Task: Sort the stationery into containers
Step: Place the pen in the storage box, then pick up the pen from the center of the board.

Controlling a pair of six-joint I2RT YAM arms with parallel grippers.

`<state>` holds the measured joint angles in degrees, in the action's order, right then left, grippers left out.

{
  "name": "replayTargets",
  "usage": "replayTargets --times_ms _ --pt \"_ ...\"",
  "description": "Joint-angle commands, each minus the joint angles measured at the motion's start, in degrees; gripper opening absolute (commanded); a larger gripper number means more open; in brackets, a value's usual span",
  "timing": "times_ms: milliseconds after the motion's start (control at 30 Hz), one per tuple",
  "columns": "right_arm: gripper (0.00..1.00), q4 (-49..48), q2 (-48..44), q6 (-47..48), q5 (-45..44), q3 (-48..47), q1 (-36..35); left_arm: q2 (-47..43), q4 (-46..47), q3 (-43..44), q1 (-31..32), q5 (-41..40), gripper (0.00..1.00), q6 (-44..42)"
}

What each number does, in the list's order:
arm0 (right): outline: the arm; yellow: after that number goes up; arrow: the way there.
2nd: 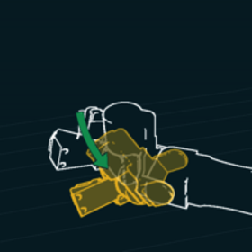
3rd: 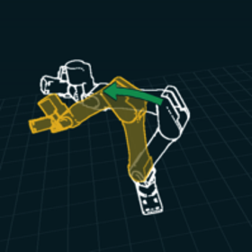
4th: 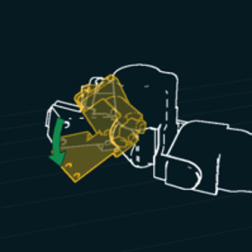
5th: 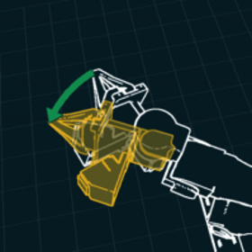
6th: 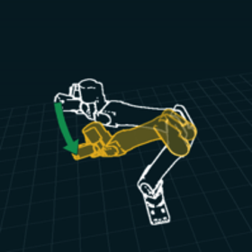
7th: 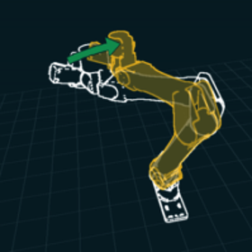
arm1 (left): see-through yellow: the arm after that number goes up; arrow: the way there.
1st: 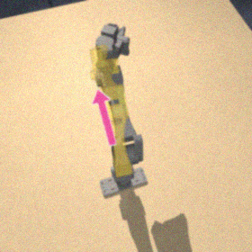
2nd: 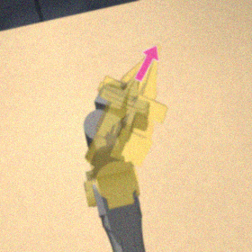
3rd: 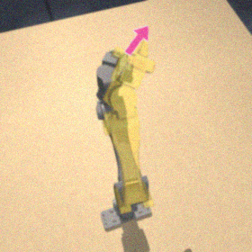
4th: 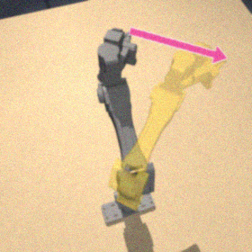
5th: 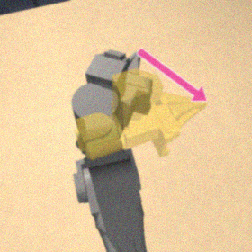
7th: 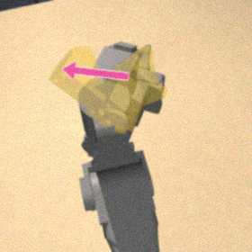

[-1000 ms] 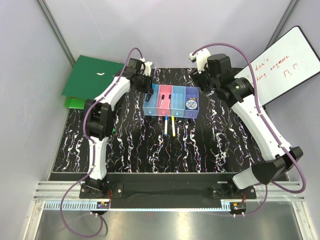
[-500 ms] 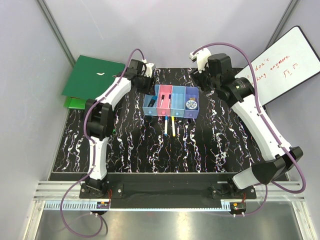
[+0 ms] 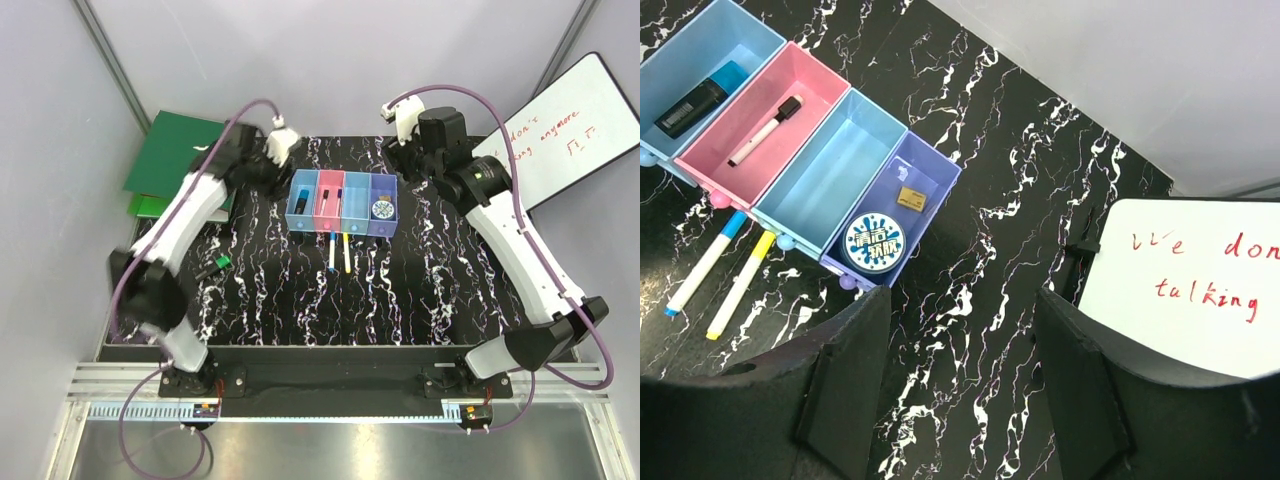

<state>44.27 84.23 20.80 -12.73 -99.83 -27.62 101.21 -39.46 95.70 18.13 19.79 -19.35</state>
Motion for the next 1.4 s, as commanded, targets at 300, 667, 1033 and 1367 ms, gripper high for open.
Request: replayTargets --times_ms 300,667,1033,1367 --pt "0.68 -2.4 -3.8 -0.5 1.7 -3.3 0.4 -25.2 -2.1 -42.8 -5.9 -12.0 0.67 -25.4" --pt "0.68 -2.3 -6.2 -0.5 1.6 -1.7 0.4 -16.2 1.9 -42.5 -16.7 -9.5 0.65 -27.2" --pt "0.68 -1.9 -6.5 -0.5 1.6 -0.8 0.6 -7.1 6.3 -40.9 -20.2 -9.6 0.61 -28.8" --pt "0.68 -1.8 -5.2 -0.8 1.8 -2.4 0.8 -4.4 6.9 -42.3 -20.2 -9.4 0.00 -29.2"
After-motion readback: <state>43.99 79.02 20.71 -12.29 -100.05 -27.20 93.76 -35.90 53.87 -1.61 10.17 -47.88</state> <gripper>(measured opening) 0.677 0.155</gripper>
